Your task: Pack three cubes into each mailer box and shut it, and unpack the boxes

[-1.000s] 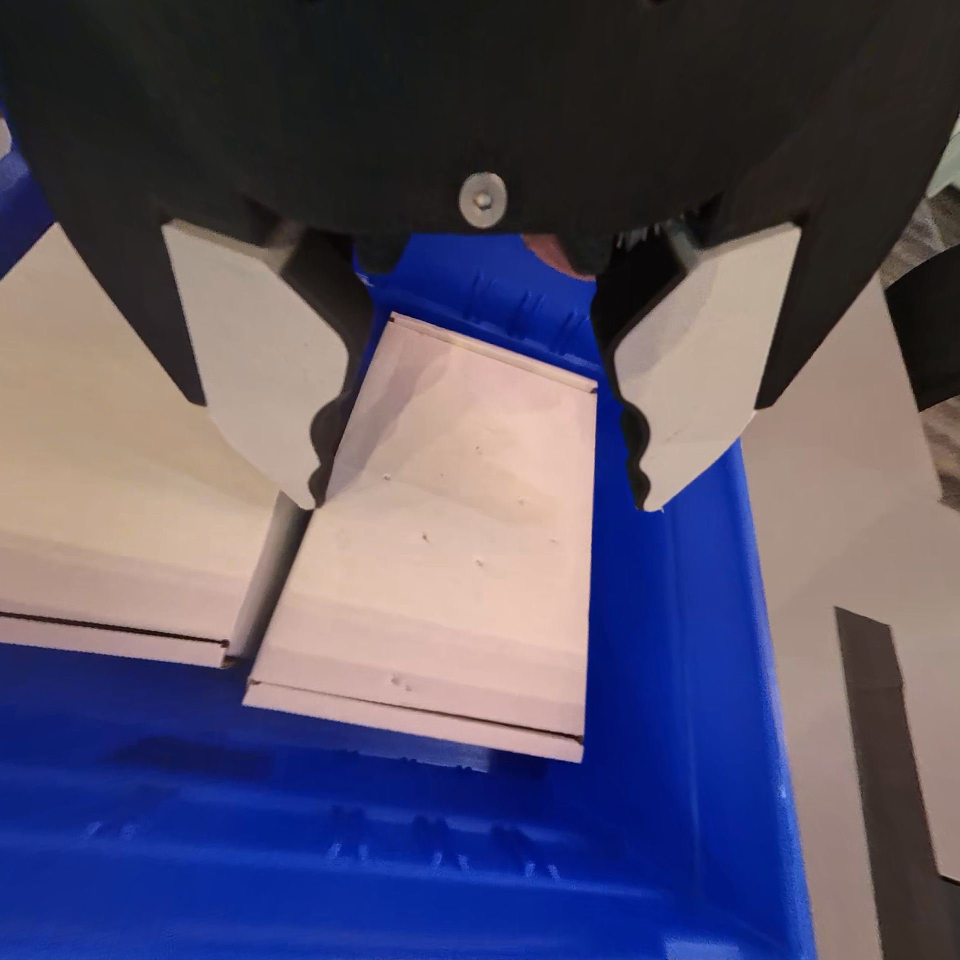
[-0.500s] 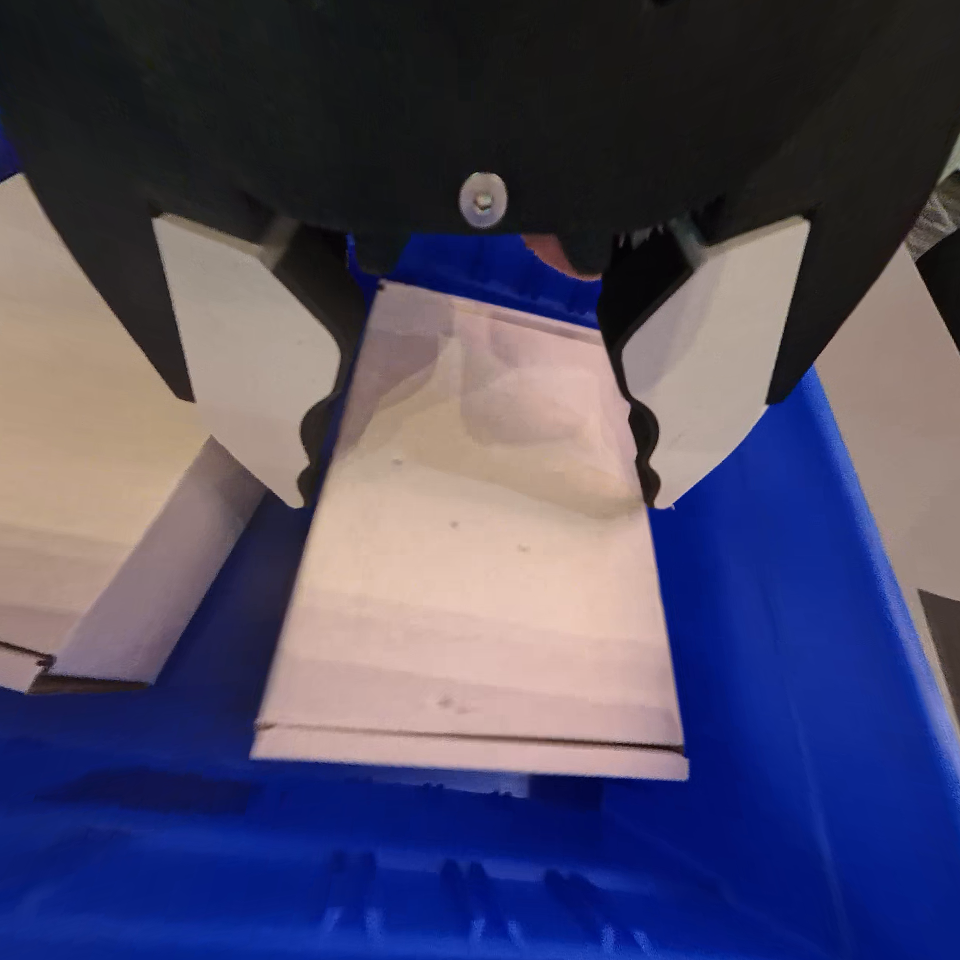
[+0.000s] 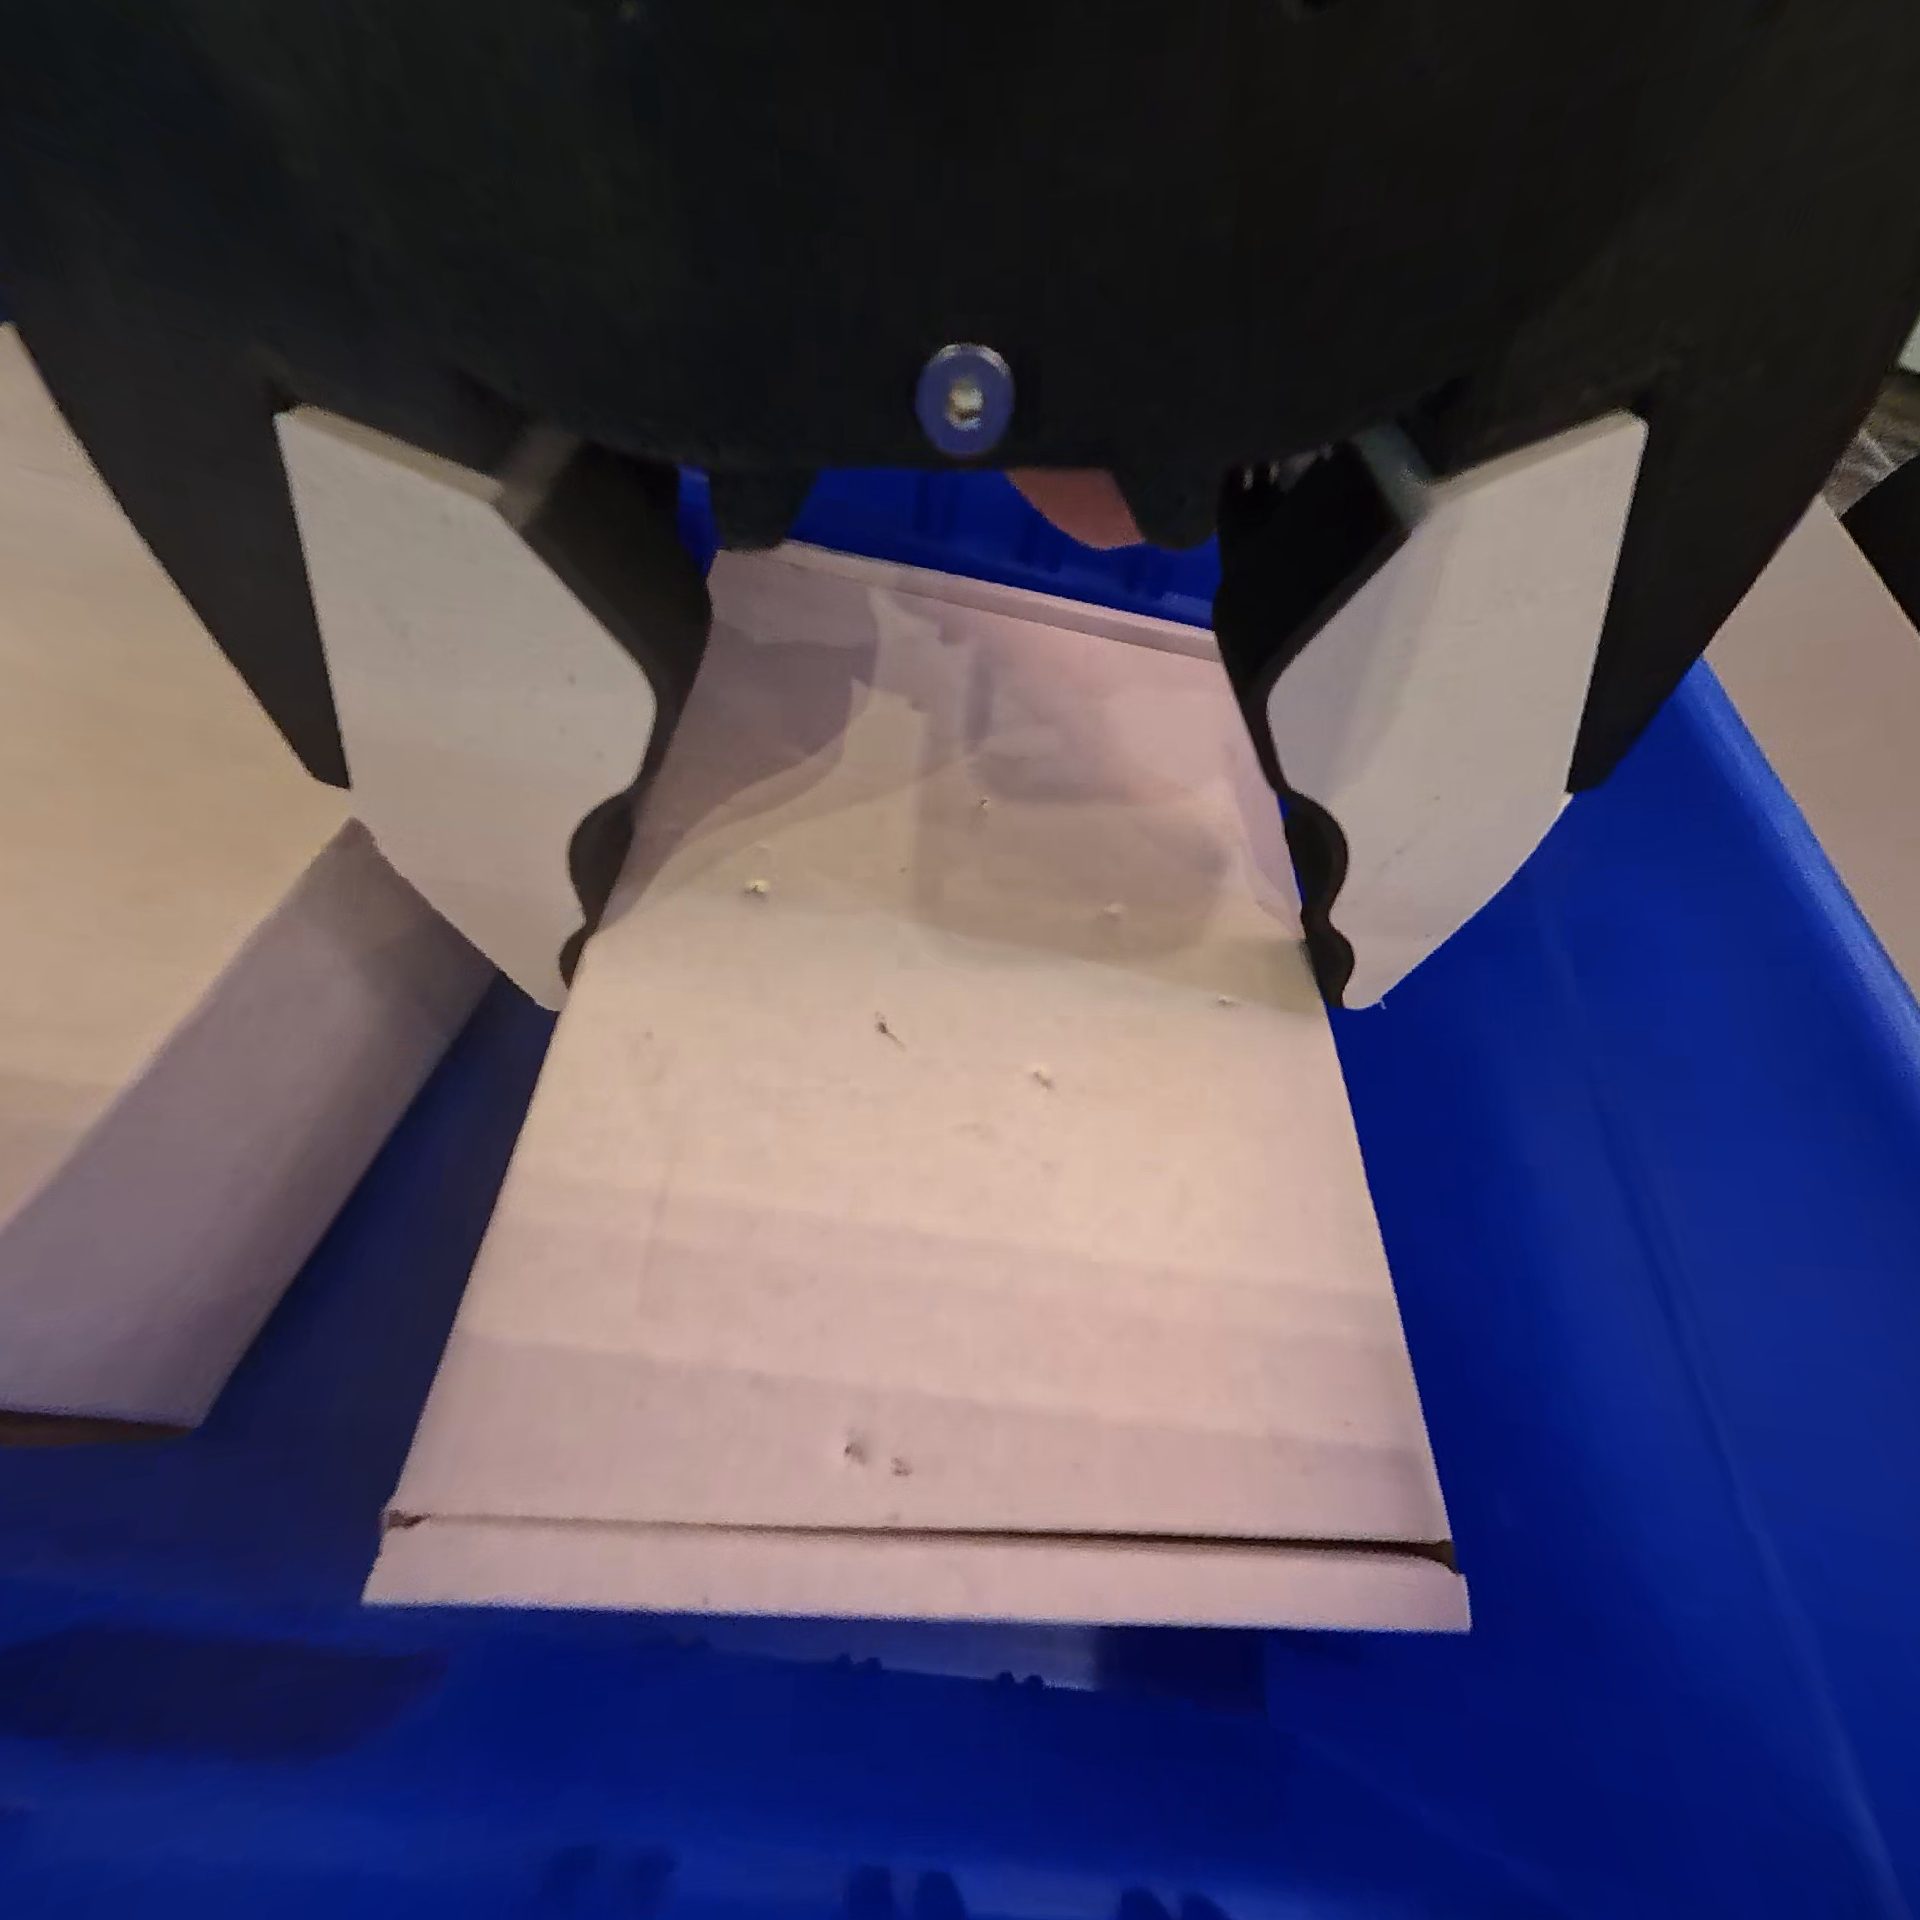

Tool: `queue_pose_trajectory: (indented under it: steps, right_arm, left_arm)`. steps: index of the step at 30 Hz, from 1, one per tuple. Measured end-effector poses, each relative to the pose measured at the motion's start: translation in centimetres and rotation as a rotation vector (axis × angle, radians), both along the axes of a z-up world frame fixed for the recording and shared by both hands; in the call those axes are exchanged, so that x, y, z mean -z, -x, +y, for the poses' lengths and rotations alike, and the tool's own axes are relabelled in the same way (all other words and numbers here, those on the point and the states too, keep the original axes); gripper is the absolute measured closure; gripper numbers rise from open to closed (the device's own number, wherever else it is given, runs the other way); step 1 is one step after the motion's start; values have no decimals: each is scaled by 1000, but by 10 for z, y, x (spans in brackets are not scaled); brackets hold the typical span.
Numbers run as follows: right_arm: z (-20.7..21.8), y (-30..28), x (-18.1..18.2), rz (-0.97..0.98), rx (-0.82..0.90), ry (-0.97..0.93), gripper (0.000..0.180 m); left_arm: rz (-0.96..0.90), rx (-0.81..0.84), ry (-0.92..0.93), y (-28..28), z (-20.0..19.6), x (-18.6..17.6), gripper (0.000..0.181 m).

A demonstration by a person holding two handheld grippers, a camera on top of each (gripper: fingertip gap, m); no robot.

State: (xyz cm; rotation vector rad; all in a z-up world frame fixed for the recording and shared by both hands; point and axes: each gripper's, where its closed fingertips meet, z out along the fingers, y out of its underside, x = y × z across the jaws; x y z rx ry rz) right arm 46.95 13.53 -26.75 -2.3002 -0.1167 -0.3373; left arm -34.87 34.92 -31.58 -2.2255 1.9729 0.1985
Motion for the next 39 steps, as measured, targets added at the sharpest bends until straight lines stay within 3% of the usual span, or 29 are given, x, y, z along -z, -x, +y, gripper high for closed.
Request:
queue_pose_trajectory:
  steps: [8, 22, 33, 36, 39]
  right_arm:
    - [2, -4, 0, 3, 0, 2, 164]
    - [-1, -10, 1, -14, 7, 10, 162]
    - [-3, -12, 2, -26, 0, 12, 161]
    - [-5, -13, 5, -54, -9, 27, 157]
    - [-8, -10, 6, -105, -31, 38, 139]
  left_arm:
    - [-21, 5, -56, -3, -2, -6, 57]
    - [-69, 7, -174, -9, -2, -53, 58]
    - [-170, 15, -267, -35, -11, -130, 58]
    - [-205, 57, -269, -61, -20, -148, 58]
    - [-218, 122, -252, -94, -31, -155, 58]
